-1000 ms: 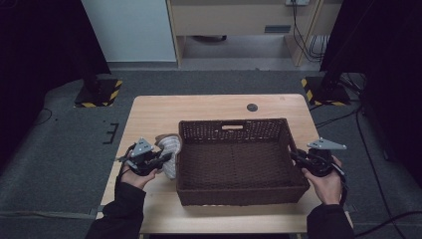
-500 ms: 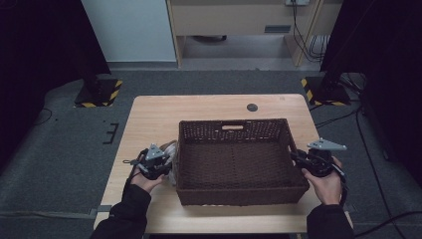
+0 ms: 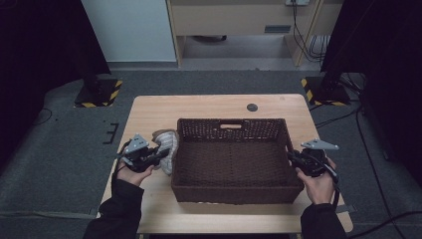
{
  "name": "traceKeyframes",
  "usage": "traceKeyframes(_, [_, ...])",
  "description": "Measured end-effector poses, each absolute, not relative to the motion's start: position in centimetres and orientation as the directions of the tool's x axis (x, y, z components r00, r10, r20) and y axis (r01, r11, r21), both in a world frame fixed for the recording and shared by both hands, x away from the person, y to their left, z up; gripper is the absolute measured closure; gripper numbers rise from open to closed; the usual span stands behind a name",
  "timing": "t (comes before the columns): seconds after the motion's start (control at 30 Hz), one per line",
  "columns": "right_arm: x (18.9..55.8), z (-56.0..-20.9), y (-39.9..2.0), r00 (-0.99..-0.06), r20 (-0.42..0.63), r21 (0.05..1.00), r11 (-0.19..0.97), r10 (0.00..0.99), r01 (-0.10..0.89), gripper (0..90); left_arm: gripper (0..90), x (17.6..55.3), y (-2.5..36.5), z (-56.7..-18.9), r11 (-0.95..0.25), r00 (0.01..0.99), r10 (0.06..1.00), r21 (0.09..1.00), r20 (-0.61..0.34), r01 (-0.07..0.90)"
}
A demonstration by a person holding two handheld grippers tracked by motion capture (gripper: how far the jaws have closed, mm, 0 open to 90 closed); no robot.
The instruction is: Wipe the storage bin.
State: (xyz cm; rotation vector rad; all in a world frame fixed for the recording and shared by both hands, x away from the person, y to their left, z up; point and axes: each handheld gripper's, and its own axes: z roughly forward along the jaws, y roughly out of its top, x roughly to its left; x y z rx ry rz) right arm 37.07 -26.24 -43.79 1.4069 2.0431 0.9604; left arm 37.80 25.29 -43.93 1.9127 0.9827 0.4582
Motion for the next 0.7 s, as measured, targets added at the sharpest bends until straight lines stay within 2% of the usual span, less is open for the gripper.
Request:
traceKeyframes(0.3, [37.1, -43.8, -26.2, -0.355, 0.001, 0.767, 0.227, 0.935, 0.6, 74.6, 72.8, 38.4, 24.2, -47.4, -0.387, 0.627, 0.778, 0.761, -0.034, 0.521])
traceKeyframes(0.43, [37.2, -43.8, -26.0, -0.346, 0.014, 0.77, 0.211, 0.938, 0.603, 74.7, 72.7, 38.9, 24.9, -46.9, -0.35, 0.601, 0.798, 0.774, -0.049, 0.528])
traceKeyframes(0.7, [38.1, -43.9, -24.6, -0.308, 0.017, 0.772, 0.184, 0.951, 0.608, 74.5, 72.6, 38.5, 27.3, -43.9, -0.254, 0.585, 0.807, 0.844, -0.085, 0.472])
